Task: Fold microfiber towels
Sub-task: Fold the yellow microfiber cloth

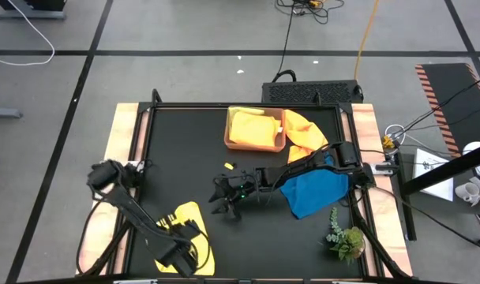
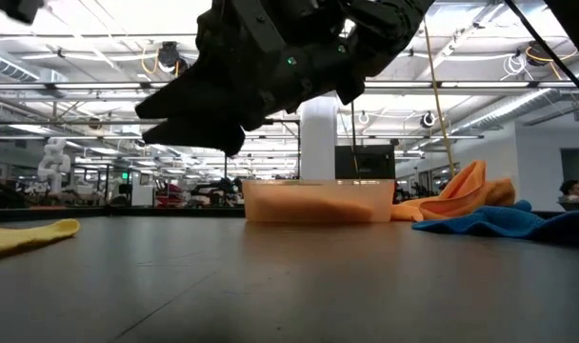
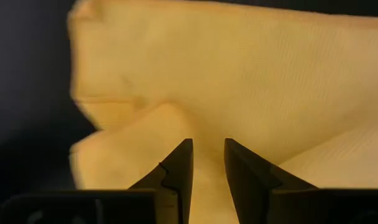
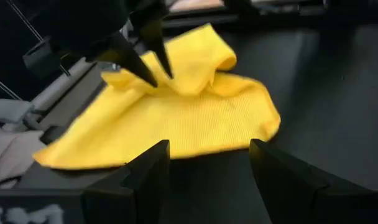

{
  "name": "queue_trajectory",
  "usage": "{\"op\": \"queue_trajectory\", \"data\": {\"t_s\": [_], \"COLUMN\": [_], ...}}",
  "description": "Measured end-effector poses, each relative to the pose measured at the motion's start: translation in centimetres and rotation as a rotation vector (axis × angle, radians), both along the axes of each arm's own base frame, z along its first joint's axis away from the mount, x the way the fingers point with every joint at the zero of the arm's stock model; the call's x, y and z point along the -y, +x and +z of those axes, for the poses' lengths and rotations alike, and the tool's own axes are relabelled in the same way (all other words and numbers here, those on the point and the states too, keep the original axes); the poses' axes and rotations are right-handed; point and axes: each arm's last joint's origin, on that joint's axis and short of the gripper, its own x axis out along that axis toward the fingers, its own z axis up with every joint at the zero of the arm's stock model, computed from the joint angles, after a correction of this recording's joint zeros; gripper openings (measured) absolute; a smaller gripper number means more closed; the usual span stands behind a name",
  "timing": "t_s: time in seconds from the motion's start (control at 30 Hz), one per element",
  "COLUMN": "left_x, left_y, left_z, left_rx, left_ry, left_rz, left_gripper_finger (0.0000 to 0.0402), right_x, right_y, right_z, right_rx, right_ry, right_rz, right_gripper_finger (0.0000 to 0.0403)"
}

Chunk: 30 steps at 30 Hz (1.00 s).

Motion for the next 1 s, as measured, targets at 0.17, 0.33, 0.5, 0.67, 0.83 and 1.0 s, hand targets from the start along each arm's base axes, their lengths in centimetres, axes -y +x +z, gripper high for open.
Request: {"op": "queue_trajectory", "data": {"t_s": [0.17, 0.33, 0.5, 0.67, 0.83, 1.0], "left_x": [0.2, -0.7, -1.6, -1.7, -1.9, -2.3], "left_y": [1.1, 1.5, 1.3, 1.4, 1.2, 0.6], "left_z": [-1.3, -1.3, -1.1, -1.1, -1.0, -0.7], "left_rx": [-0.053, -0.093, -0.18, -0.189, -0.204, -0.273], "left_ry": [-0.009, 0.015, 0.031, 0.031, 0.051, 0.1], "left_rz": [0.024, 0.034, 0.056, 0.055, 0.074, 0.101], "left_gripper_finger": [0.0093, 0.0113, 0.017, 0.0229, 0.0253, 0.0207], "right_x": [-0.8, -1.5, -2.0, -2.0, -2.0, -2.0], "right_y": [-0.3, -0.6, -0.9, -1.0, -0.9, -1.0], "right_z": [-0.4, -0.7, -1.0, -1.1, -1.2, -1.2], "right_rx": [-0.033, -0.059, -0.046, -0.046, -0.045, -0.046], "right_ry": [-0.034, -0.05, -0.063, -0.065, -0.077, -0.077], "right_rz": [0.034, 0.057, 0.074, 0.073, 0.051, 0.051], "right_gripper_finger": [0.0212, 0.0212, 0.0212, 0.0212, 0.0212, 0.0212]}}
